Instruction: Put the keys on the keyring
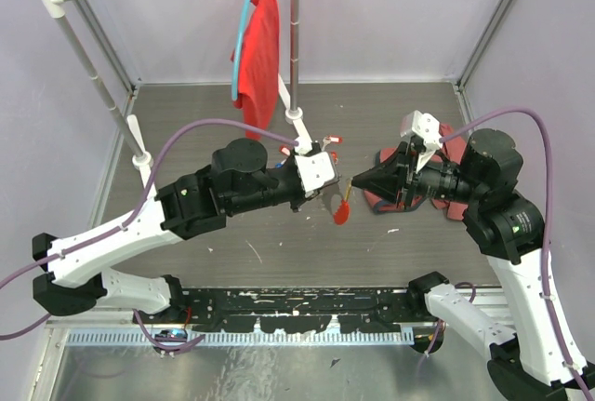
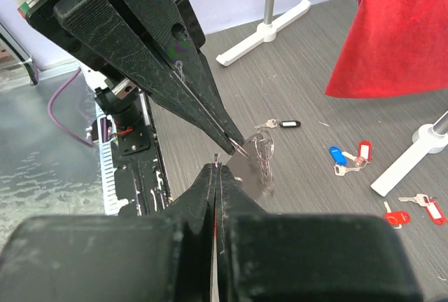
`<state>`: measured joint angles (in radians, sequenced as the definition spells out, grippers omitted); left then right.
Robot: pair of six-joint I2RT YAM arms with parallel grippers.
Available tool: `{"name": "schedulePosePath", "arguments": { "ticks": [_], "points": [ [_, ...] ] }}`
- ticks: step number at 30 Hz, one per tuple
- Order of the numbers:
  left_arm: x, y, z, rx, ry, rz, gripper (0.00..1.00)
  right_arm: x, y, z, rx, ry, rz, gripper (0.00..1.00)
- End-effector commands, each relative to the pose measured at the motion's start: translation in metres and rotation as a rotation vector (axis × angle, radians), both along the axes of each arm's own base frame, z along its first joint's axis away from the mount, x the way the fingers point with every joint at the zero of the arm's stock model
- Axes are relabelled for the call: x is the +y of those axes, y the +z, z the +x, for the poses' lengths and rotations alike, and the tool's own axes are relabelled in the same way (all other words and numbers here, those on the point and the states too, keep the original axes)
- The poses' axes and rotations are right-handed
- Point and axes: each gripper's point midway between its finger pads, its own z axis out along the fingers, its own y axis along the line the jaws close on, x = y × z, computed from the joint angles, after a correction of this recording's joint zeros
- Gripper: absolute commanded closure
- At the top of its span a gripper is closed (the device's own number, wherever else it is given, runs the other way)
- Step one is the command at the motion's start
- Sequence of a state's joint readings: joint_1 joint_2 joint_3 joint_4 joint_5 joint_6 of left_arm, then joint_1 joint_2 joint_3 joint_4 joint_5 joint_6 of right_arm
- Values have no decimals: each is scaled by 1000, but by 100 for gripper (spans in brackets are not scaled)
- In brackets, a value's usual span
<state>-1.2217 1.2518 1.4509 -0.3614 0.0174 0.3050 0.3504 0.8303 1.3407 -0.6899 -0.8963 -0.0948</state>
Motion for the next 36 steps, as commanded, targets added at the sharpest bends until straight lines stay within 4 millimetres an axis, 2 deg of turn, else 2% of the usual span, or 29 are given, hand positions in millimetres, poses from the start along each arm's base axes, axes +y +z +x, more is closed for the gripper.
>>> {"name": "schedulePosePath", "arguments": {
  "ticks": [1,9,36],
  "points": [
    [3,32,1,5,43,-79,100,3,13,1,-38,13,36,99],
    [4,36,2,12,59,-84,100,3,12,2,-30,10,33,99],
    [-3,27,-10,5,-11,-58,100,7,14,11,-5,-4,75,99]
  ]
}}
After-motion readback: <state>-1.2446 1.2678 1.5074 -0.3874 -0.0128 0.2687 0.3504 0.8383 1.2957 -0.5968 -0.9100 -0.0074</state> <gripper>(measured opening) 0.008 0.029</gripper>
